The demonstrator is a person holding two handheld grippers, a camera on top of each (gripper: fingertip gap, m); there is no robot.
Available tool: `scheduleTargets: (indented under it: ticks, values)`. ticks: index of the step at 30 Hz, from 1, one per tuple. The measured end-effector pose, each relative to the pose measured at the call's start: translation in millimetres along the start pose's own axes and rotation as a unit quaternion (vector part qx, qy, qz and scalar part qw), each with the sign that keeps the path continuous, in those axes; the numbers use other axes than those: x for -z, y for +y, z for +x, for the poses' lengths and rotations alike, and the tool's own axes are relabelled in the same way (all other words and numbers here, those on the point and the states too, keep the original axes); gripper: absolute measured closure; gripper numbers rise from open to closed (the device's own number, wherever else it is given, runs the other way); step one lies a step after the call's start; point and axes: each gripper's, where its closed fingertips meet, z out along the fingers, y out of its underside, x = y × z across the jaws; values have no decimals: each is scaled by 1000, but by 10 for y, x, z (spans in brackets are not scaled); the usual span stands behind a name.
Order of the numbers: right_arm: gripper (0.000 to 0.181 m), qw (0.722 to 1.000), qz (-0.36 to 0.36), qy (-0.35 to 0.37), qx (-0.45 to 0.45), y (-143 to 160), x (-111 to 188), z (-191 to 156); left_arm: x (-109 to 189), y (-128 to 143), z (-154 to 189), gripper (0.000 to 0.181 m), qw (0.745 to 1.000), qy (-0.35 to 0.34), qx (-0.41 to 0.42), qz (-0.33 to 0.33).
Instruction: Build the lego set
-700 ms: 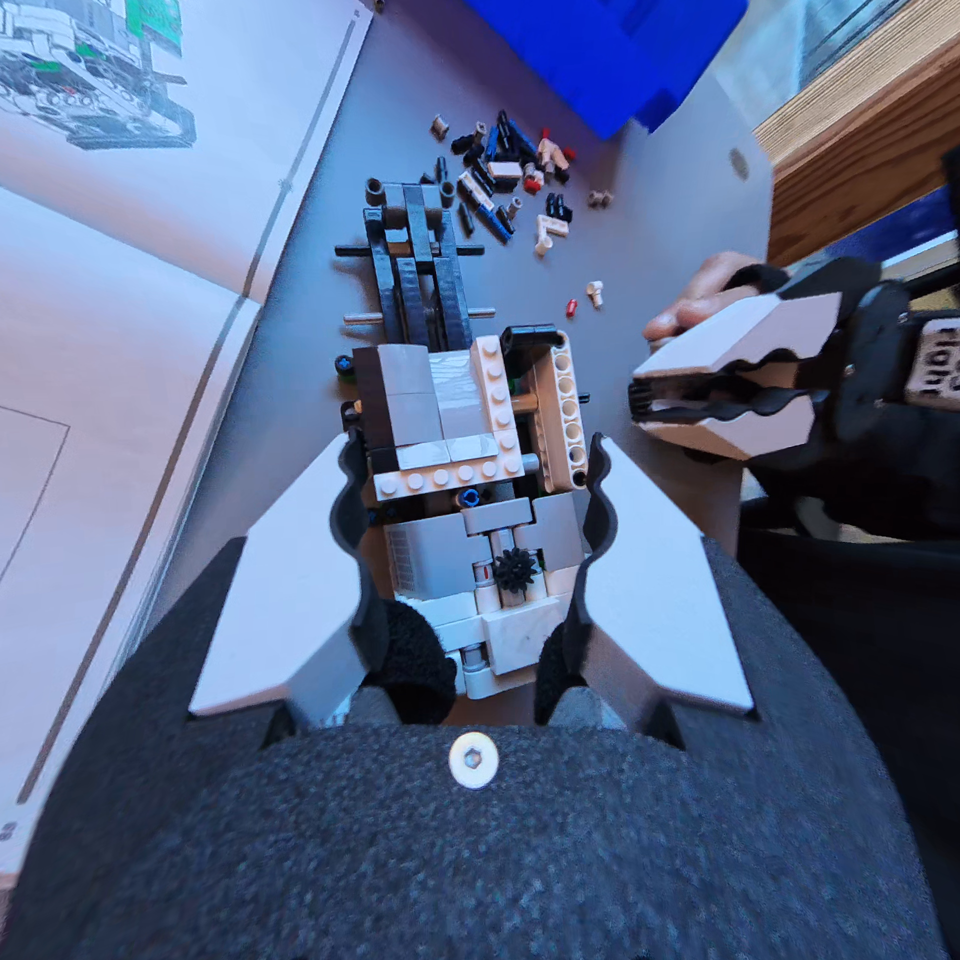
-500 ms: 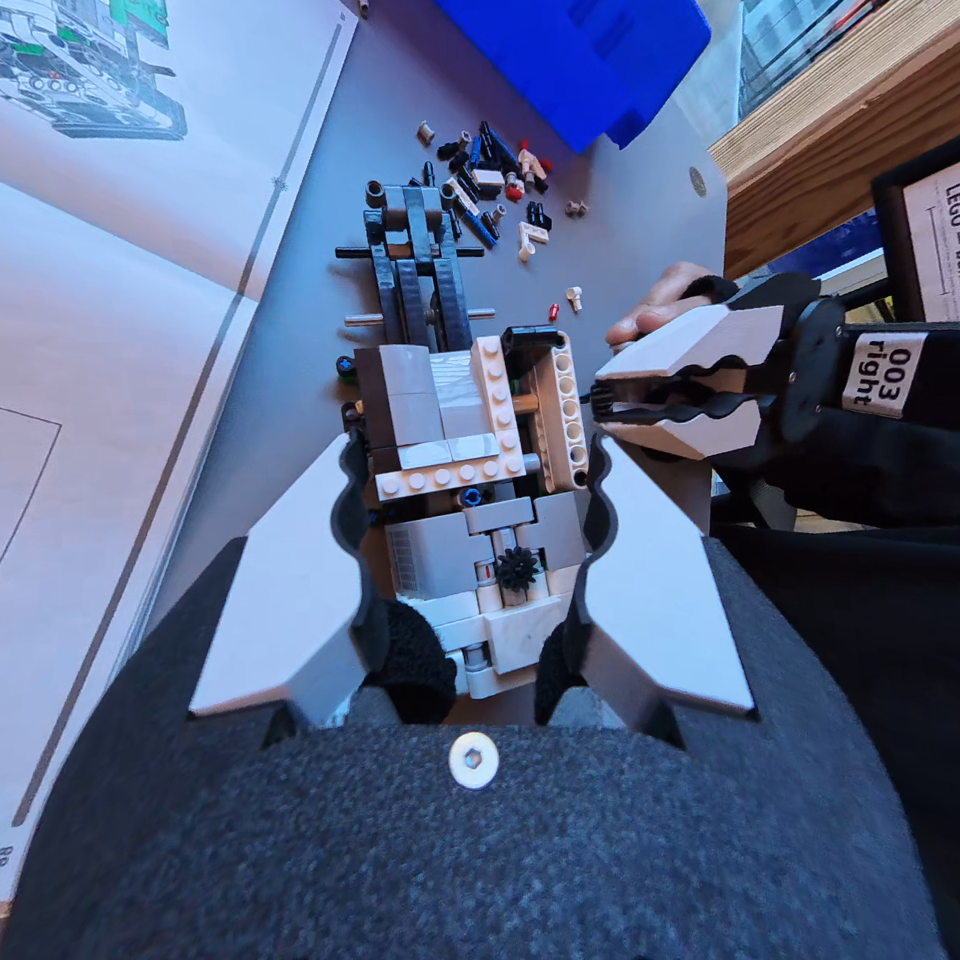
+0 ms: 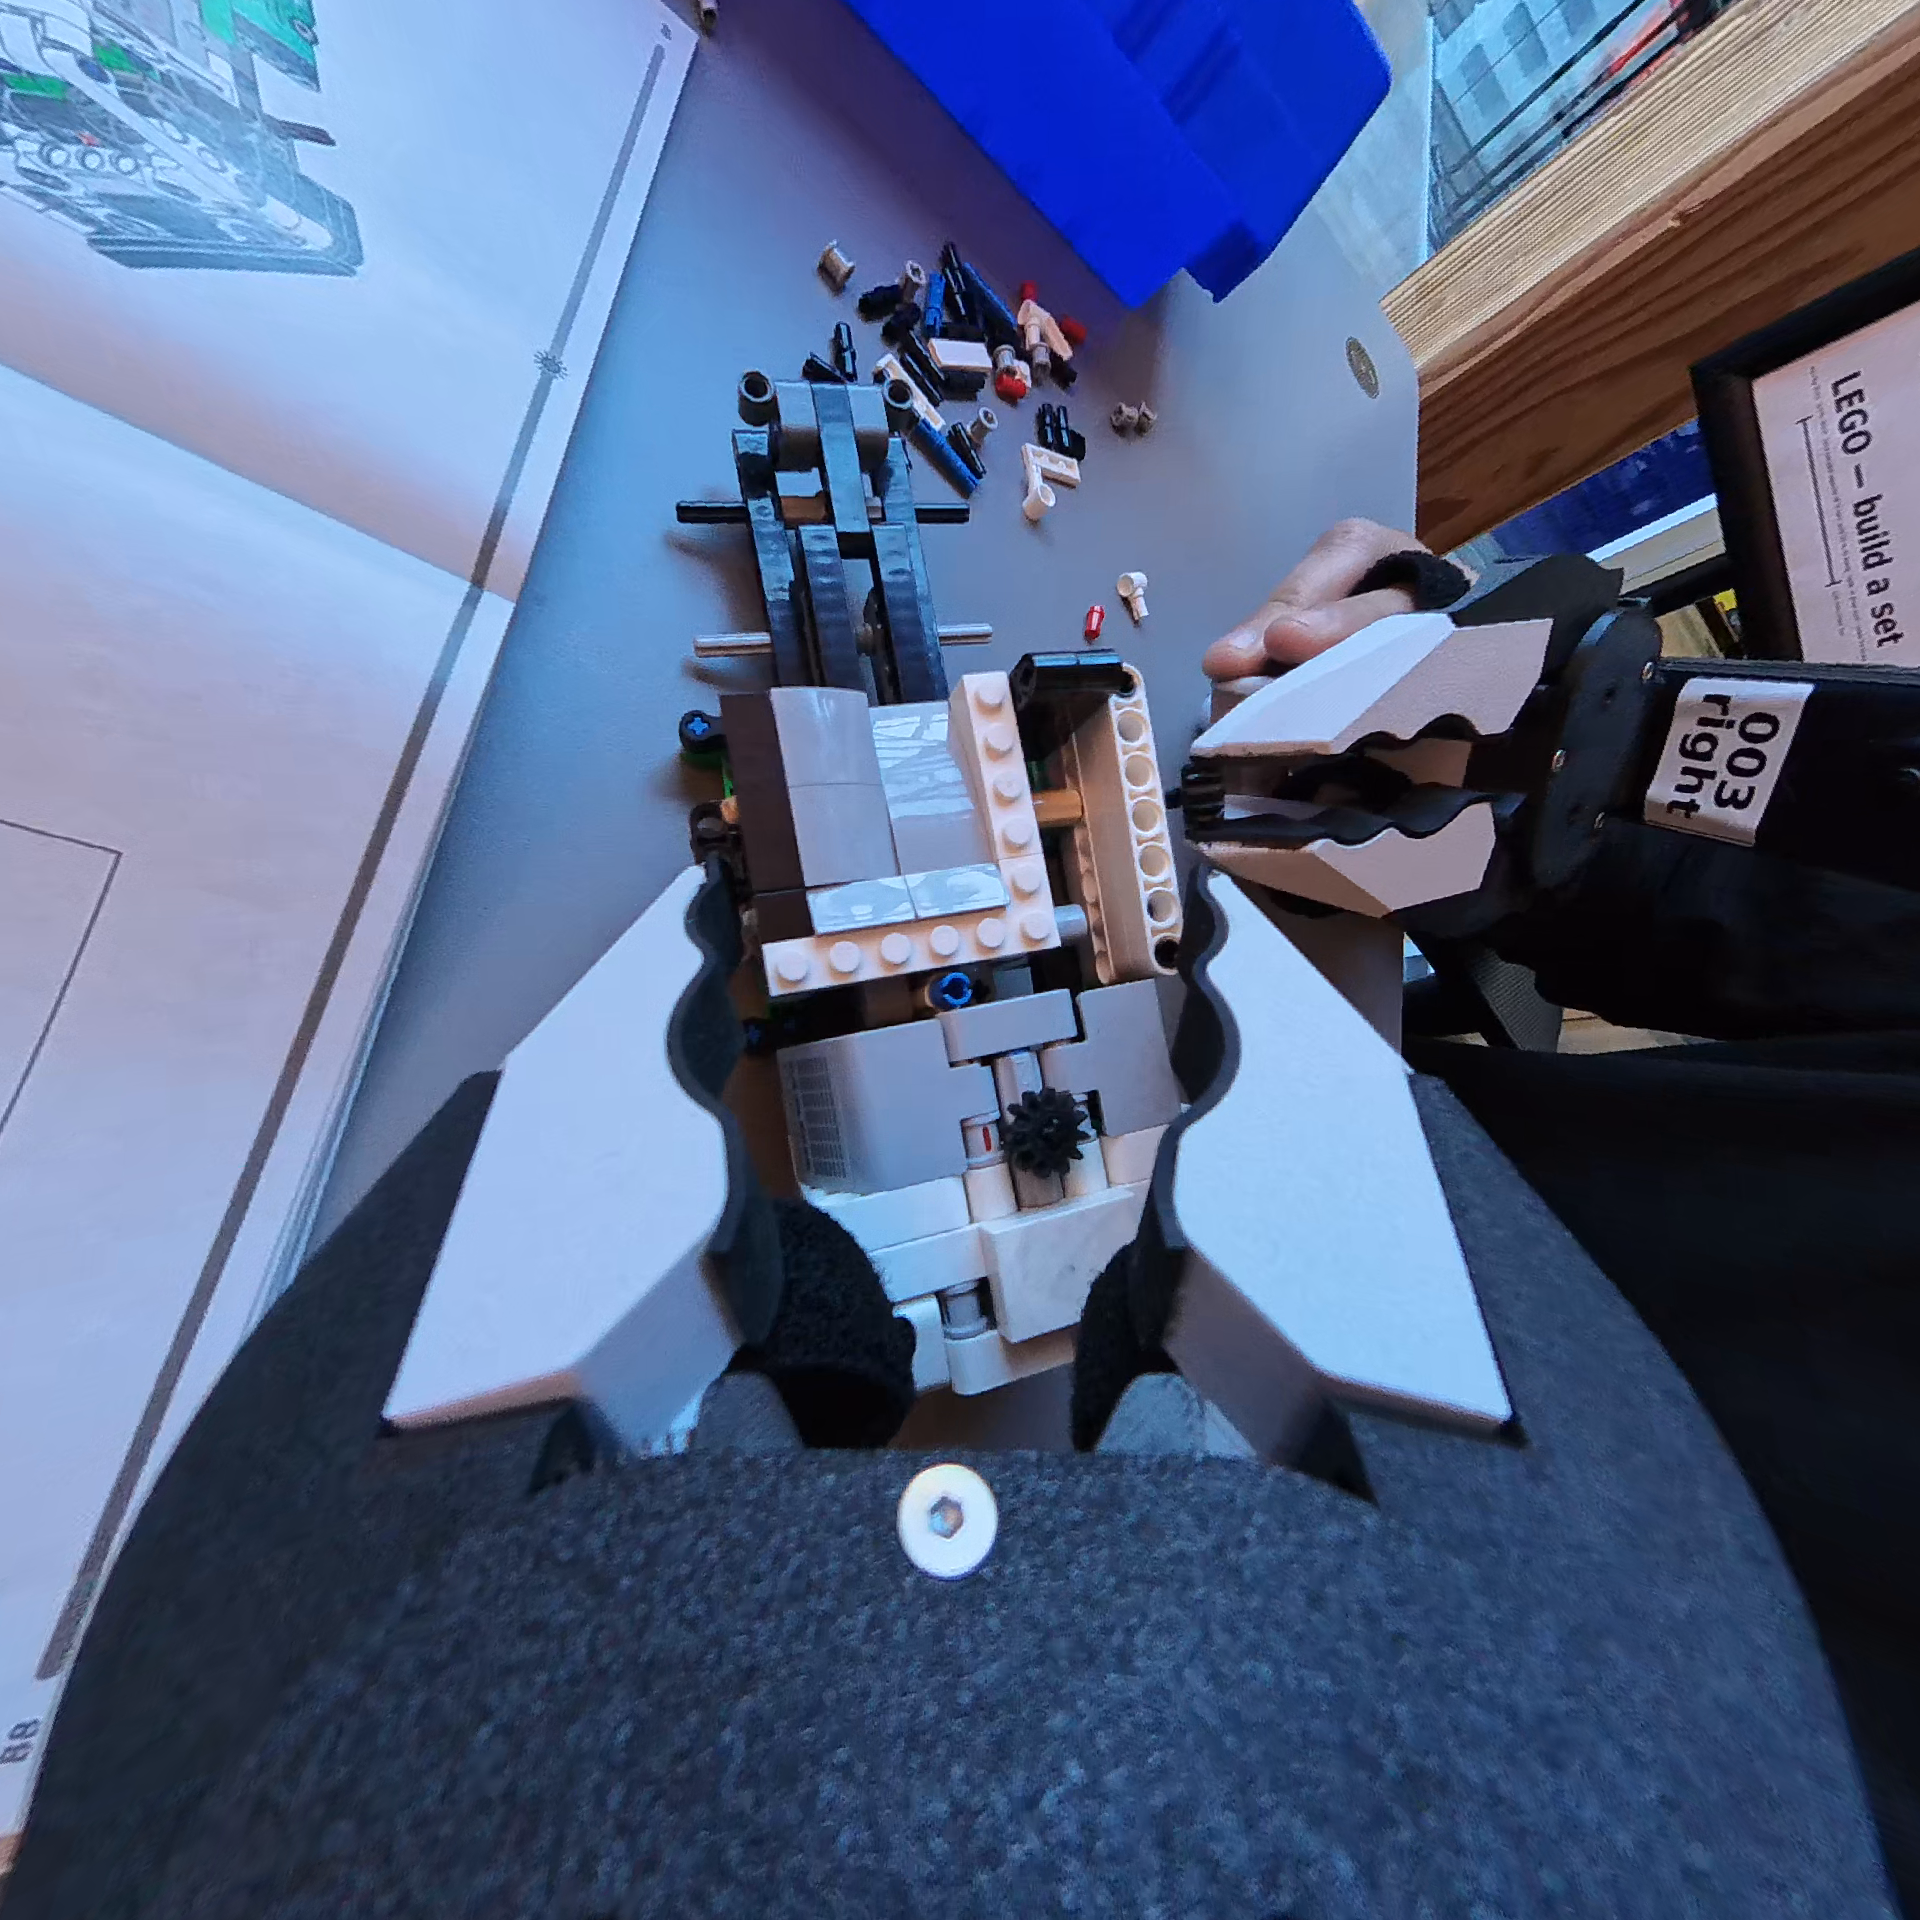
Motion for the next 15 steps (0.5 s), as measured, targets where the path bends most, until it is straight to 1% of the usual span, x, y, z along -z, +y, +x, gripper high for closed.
scheduleTargets:
  ticks: [4,8,10,15]
  values:
    - [170,1000,7,-2,-9,-11,-8,7,7,-3,-3,97,1000,8,3,1]
    - [170,1000,26,5,17,-48,-46,15,27,-11,-10,97,1000,28,12,6]
    - [170,999,33,5,14,-68,-65,26,43,-20,-18,97,999,42,21,11]
    - [170,999,28,0,18,-65,-54,3,71,-32,-32,97,997,66,35,20]
